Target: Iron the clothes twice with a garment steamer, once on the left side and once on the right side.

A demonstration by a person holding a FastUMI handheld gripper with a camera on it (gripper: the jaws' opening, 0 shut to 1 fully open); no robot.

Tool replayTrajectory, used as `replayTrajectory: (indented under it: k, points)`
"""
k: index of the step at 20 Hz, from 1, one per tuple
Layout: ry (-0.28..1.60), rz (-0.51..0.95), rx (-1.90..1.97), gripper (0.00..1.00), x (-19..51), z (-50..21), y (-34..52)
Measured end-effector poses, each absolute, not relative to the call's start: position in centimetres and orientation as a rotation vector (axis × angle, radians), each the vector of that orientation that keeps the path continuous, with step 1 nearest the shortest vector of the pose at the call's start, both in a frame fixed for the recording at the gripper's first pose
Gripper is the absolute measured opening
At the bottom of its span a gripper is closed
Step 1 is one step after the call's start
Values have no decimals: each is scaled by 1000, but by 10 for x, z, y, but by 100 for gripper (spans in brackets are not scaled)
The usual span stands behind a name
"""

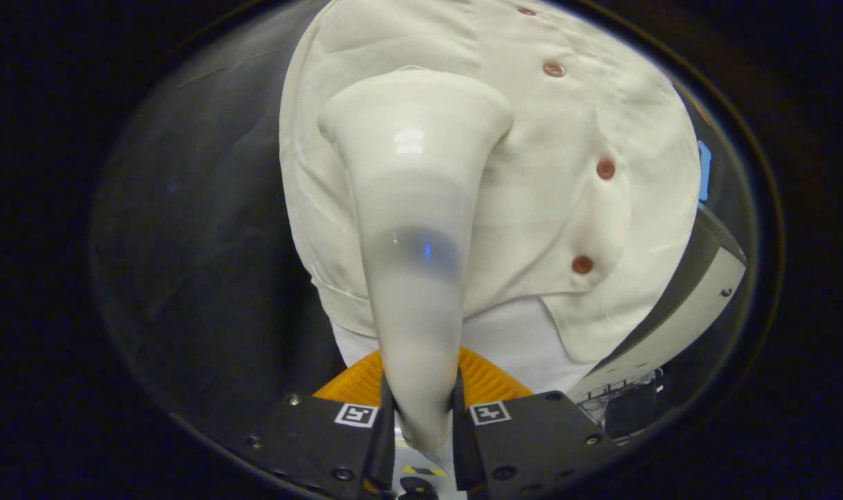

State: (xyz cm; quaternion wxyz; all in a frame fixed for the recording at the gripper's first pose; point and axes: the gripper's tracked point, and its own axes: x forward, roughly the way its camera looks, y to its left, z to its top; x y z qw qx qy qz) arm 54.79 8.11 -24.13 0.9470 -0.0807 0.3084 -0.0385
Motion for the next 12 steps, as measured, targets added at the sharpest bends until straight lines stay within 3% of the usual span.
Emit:
replayTrajectory:
  k: [12]
  points:
    - [765,-109,7,32,503,-290,89]
